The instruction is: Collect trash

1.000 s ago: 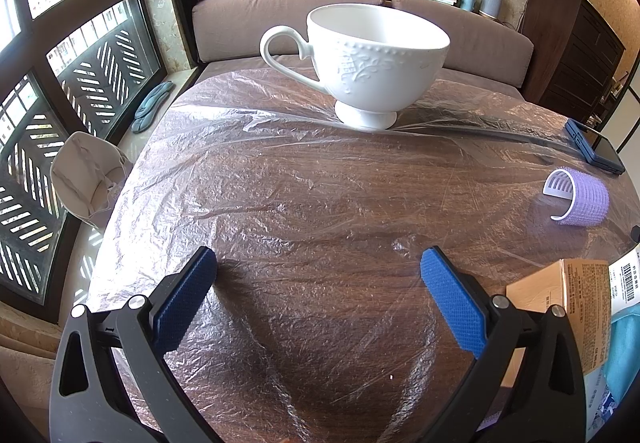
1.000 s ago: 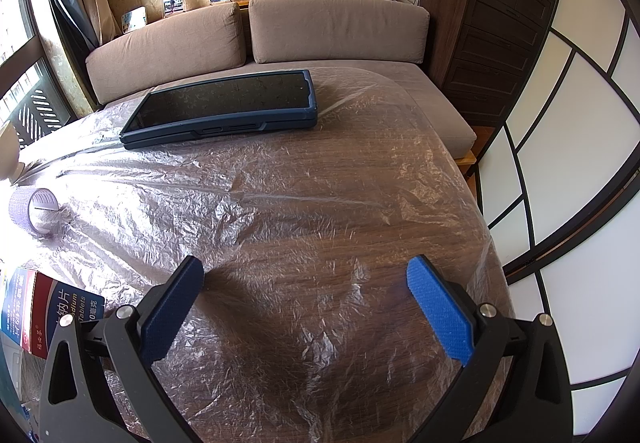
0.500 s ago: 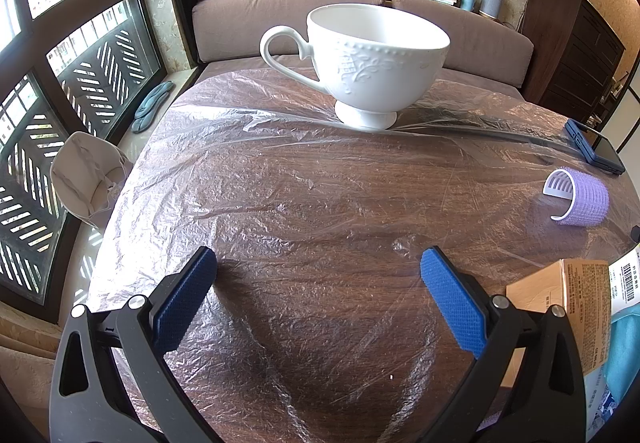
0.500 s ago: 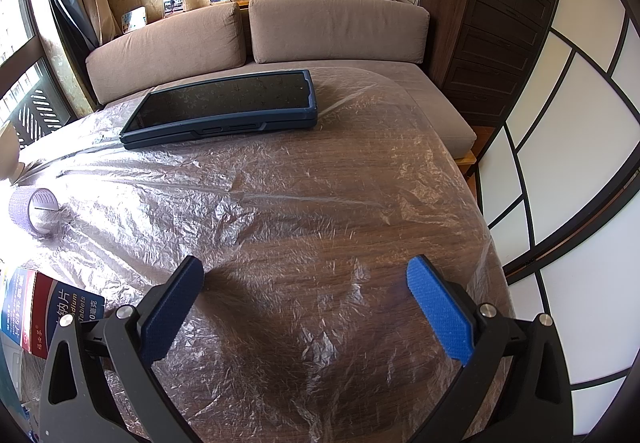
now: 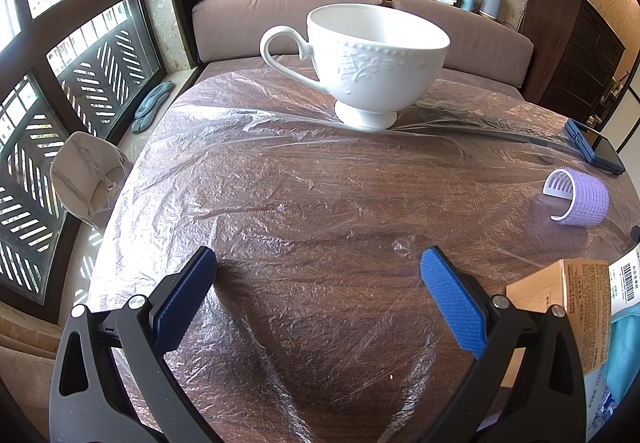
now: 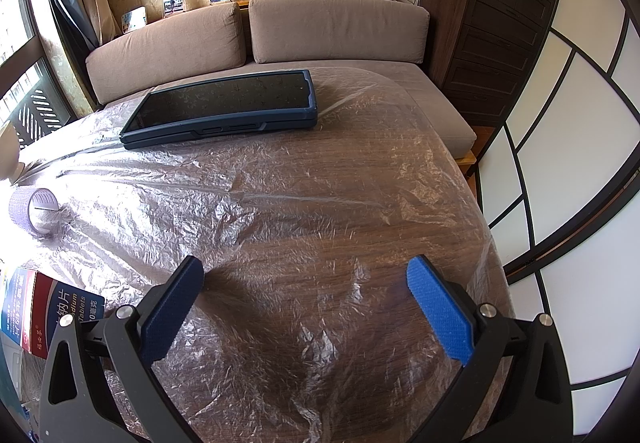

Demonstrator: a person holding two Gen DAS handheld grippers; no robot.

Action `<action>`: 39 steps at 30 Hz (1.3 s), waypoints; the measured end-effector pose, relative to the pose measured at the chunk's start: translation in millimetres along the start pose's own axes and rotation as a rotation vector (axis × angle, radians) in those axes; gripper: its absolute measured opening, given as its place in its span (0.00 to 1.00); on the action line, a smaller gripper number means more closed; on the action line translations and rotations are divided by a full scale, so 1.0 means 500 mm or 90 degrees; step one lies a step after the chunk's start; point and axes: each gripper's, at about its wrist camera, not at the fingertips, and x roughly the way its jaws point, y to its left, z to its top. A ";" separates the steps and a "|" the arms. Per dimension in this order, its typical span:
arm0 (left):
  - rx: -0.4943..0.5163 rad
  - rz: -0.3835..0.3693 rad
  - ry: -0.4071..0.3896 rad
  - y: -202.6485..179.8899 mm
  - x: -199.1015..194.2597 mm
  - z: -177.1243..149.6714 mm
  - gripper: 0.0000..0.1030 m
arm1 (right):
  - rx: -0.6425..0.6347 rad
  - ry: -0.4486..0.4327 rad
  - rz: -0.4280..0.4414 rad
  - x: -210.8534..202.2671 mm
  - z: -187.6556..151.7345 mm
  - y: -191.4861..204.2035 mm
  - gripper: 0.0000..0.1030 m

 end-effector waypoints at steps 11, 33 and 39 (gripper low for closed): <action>0.000 0.000 0.000 0.000 0.000 0.000 0.99 | 0.000 0.000 0.000 0.001 0.001 0.001 0.96; 0.079 -0.198 -0.075 -0.061 -0.329 -0.185 0.99 | -0.151 -0.167 0.248 -0.329 -0.059 0.086 0.96; 0.066 -0.298 -0.016 -0.162 -0.319 -0.252 0.99 | -0.250 -0.151 0.317 -0.353 -0.095 0.207 0.96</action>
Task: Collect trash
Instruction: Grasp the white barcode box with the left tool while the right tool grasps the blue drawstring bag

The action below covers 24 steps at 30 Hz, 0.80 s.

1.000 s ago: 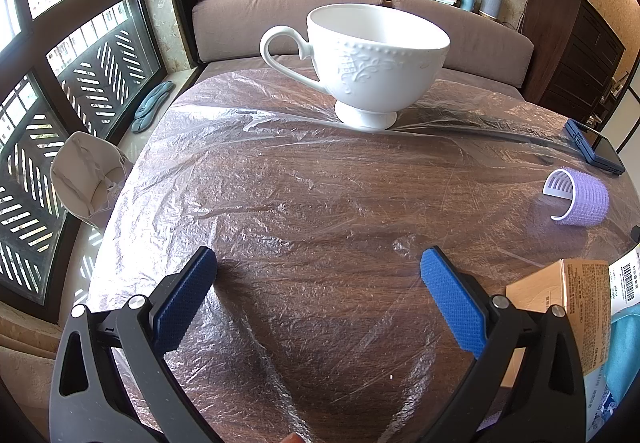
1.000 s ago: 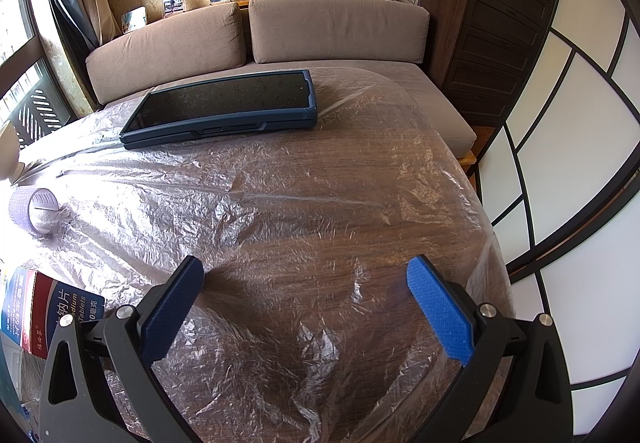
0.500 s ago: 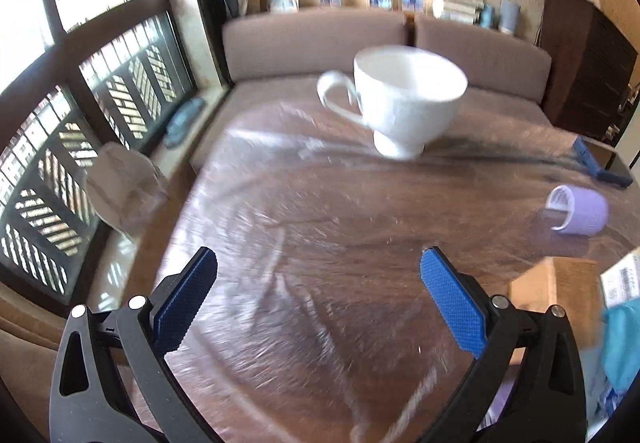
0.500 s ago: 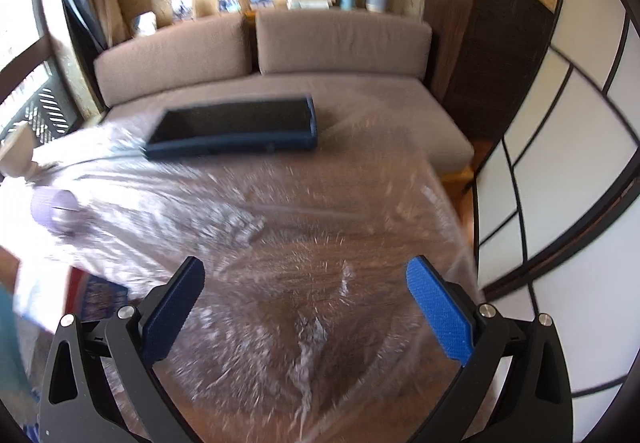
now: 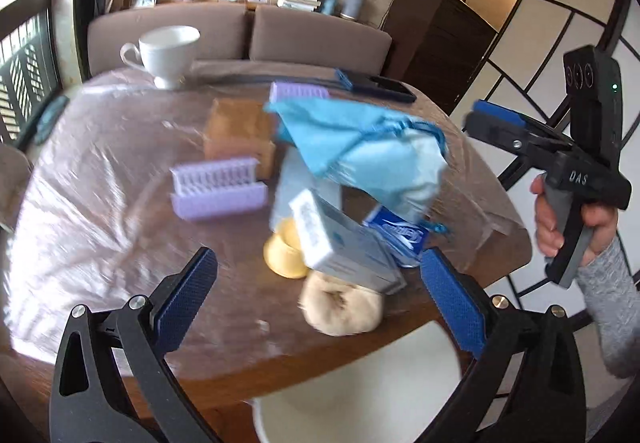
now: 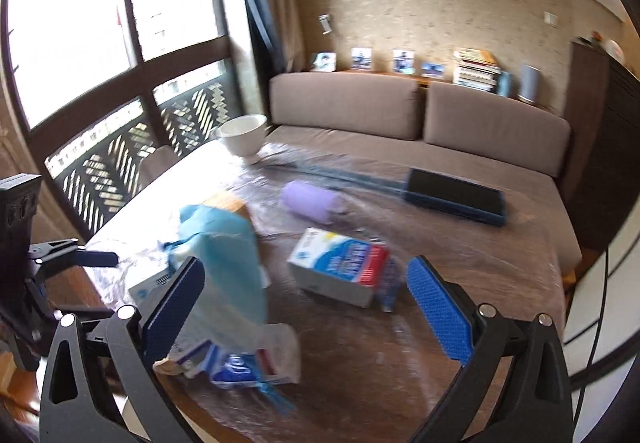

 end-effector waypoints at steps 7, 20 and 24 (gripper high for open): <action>-0.088 -0.061 0.010 0.012 0.056 -0.010 0.81 | -0.061 0.047 0.049 0.052 0.009 0.100 0.96; -0.086 -0.081 0.022 -0.004 0.082 -0.005 0.42 | 0.001 0.150 0.019 0.183 -0.005 0.051 0.72; -0.071 -0.074 0.017 -0.015 0.086 0.007 0.27 | 0.014 0.148 0.029 0.182 0.000 0.040 0.47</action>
